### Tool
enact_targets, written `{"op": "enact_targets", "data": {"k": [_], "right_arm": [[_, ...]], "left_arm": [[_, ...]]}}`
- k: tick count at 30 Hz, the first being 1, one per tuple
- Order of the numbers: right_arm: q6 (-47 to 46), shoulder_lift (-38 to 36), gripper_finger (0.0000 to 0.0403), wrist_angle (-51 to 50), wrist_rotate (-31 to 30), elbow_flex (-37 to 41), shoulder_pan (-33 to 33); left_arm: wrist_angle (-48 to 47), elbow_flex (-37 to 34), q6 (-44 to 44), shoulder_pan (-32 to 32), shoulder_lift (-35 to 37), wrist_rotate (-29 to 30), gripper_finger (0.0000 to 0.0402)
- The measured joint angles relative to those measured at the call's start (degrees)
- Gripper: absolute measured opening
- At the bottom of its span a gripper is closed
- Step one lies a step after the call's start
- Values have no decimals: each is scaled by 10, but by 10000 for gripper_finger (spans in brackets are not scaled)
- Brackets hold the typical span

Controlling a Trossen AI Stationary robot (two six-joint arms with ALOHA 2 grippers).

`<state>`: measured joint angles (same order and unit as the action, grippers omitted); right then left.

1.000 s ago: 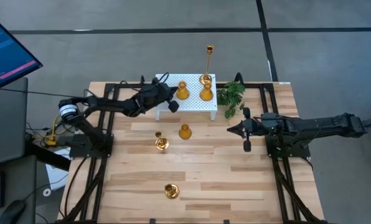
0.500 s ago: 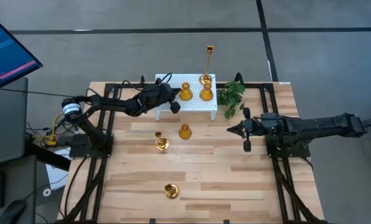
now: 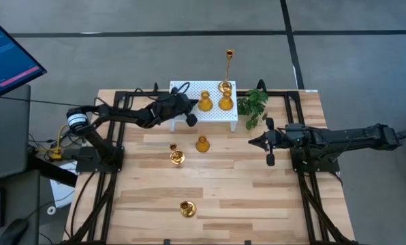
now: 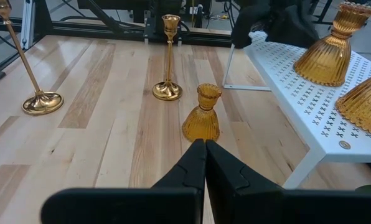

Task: Pick & Place candle stick holders
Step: Put the top gold vase on the shelf

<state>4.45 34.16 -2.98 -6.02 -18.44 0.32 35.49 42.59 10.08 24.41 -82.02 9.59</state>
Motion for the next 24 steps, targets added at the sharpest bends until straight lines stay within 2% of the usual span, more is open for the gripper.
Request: {"op": "enact_targets", "data": {"k": [5,8,10,13,15,22,24], "right_arm": [[-6,0,0,0,0,0,0],[-6,0,0,0,0,0,0],[-6,0,0,0,0,0,0],[-6,0,0,0,0,0,0],[-6,0,0,-1,0,0,0],[-5,0,0,-1,0,0,0],[-5,0,0,-1,0,0,0]], "left_arm": [[-108,0,2,-15,50,67,2],[-153,0,0,-31,94,64,2],[-166,0,0,-40,123,16,2],[-164,0,-15,-47,154,-100,2],[-158,0,-21,-51,162,-149,2],[-139,0,-28,-50,103,-161,2],[-104,0,-28,-48,75,-188,2]]}}
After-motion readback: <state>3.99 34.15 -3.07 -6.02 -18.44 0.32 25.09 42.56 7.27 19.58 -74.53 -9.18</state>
